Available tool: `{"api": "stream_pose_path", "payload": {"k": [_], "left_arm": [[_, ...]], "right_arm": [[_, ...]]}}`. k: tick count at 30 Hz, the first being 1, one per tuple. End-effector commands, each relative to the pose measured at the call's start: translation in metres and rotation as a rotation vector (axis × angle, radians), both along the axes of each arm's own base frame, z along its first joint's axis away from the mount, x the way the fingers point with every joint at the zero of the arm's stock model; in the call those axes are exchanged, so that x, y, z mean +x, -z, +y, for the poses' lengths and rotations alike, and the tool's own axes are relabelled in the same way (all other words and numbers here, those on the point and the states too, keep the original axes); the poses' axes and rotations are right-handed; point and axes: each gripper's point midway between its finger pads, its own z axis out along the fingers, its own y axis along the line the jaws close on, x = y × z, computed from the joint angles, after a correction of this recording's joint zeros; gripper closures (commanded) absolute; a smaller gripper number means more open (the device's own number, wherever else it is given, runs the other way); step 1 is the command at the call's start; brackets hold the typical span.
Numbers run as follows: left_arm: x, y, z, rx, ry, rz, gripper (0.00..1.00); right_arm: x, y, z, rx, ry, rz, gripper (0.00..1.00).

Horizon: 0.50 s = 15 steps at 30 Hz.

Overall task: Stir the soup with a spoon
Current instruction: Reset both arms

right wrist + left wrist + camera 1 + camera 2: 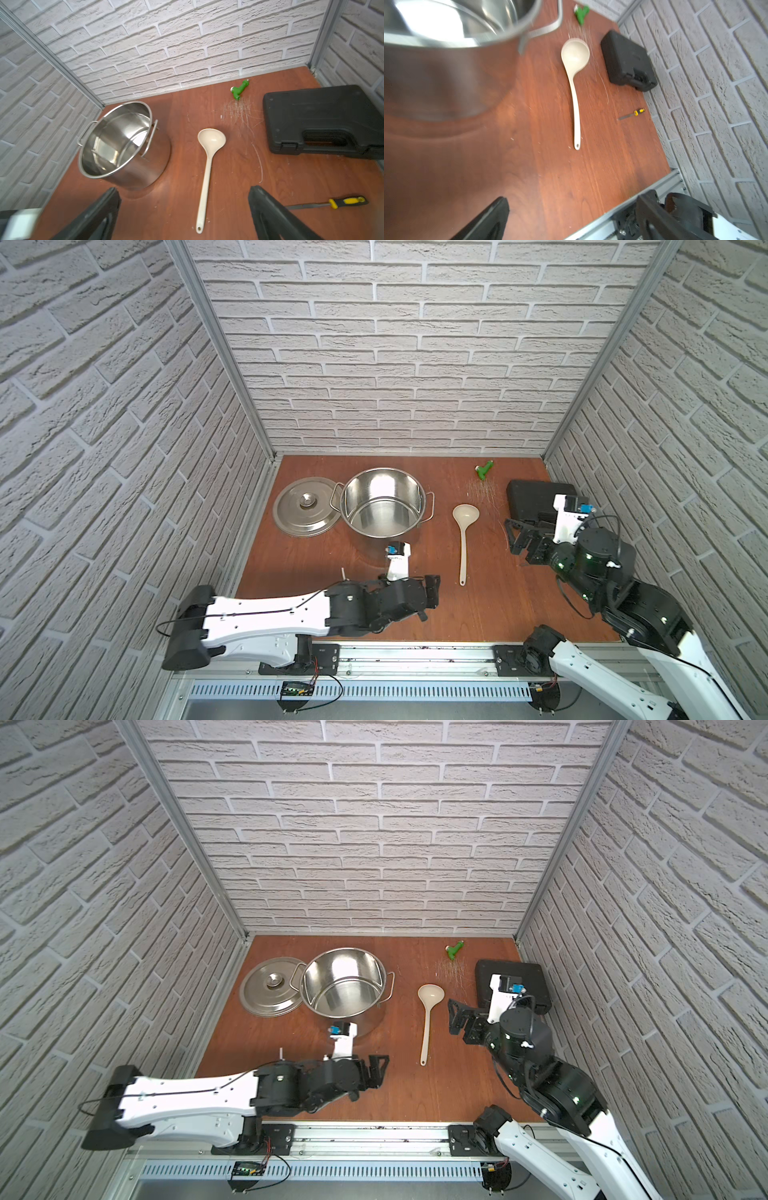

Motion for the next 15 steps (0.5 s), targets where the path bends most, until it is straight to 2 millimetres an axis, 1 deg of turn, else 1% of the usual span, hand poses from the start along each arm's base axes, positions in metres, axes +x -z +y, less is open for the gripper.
{"api": "stream_pose_path", "payload": {"k": [1, 2, 3, 5, 6, 7, 8, 9, 10, 11, 13, 15], "left_arm": [[0.018, -0.025, 0.1, 0.486, -0.062, -0.244, 0.02], [0.021, -0.039, 0.105, 0.54, -0.015, -0.297, 0.02], [0.024, -0.055, 0.11, 0.589, 0.028, -0.352, 0.02], [0.034, -0.086, 0.131, 0.651, 0.002, -0.441, 0.02], [0.041, -0.102, 0.146, 0.669, -0.051, -0.475, 0.02], [0.047, -0.116, 0.161, 0.683, -0.118, -0.507, 0.02], [0.053, -0.124, 0.174, 0.691, -0.179, -0.521, 0.02], [0.057, -0.132, 0.196, 0.683, -0.28, -0.532, 0.02], [0.064, -0.131, 0.212, 0.691, -0.34, -0.531, 0.02], [0.07, -0.126, 0.221, 0.701, -0.359, -0.525, 0.02], [0.086, -0.105, 0.243, 0.703, -0.414, -0.479, 0.02], [0.104, -0.075, 0.27, 0.696, -0.483, -0.398, 0.02]], "right_arm": [[0.028, 0.001, -0.004, -0.231, 0.018, -0.08, 0.01], [0.034, 0.007, -0.006, -0.28, 0.034, -0.092, 0.01], [0.04, 0.007, -0.011, -0.328, 0.067, -0.117, 0.02], [0.051, 0.01, -0.015, -0.433, 0.082, -0.169, 0.02], [0.058, 0.015, -0.017, -0.466, 0.095, -0.188, 0.02], [0.066, 0.025, -0.018, -0.49, 0.096, -0.194, 0.02], [0.072, 0.035, -0.022, -0.489, 0.111, -0.19, 0.02], [0.08, 0.049, -0.031, -0.465, 0.144, -0.176, 0.02], [0.087, 0.064, -0.038, -0.428, 0.167, -0.158, 0.02], [0.093, 0.077, -0.047, -0.404, 0.19, -0.139, 0.02], [0.105, 0.102, -0.057, -0.379, 0.225, -0.112, 0.02], [0.117, 0.123, -0.063, -0.388, 0.25, -0.096, 0.02]]}}
